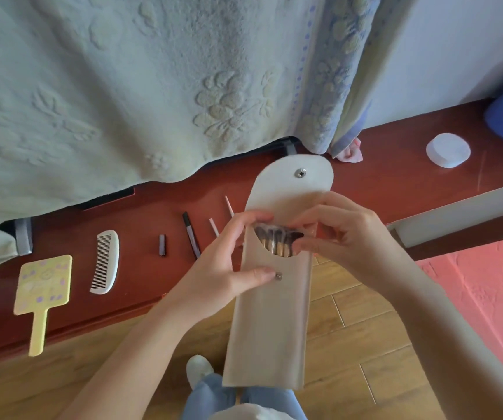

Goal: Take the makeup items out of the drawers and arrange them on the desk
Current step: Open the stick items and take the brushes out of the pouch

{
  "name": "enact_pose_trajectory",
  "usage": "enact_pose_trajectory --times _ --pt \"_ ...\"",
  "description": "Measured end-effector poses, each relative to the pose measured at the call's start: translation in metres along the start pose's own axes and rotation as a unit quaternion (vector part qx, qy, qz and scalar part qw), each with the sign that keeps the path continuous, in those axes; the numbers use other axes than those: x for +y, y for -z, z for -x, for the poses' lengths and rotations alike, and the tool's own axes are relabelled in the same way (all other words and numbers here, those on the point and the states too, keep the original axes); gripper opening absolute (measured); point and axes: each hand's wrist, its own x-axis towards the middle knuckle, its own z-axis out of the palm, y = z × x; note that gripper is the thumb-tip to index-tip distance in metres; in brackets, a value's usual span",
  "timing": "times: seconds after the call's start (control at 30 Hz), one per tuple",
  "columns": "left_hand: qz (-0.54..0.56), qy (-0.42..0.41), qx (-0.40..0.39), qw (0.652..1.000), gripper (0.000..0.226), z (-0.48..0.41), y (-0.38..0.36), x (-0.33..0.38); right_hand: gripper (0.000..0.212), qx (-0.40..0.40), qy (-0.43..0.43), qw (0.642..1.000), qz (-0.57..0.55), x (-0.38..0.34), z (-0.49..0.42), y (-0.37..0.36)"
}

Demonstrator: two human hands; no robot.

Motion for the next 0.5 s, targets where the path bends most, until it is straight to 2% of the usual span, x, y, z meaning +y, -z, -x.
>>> enact_pose_trajectory --times 0.2,0.5 --pt "-0.004 0.010 -0.036 0.999 0.050 0.006 -0.001 -0.003 0.016 -0.032 -0.034 0.998 -0.046 0.000 0.005 -0.011" --pt "-0.041 0.029 -0.057 0.997 0.044 0.012 -0.005 -0.011 0.009 -0.082 -0.120 0.989 -0.038 -0.003 0.006 -0.011"
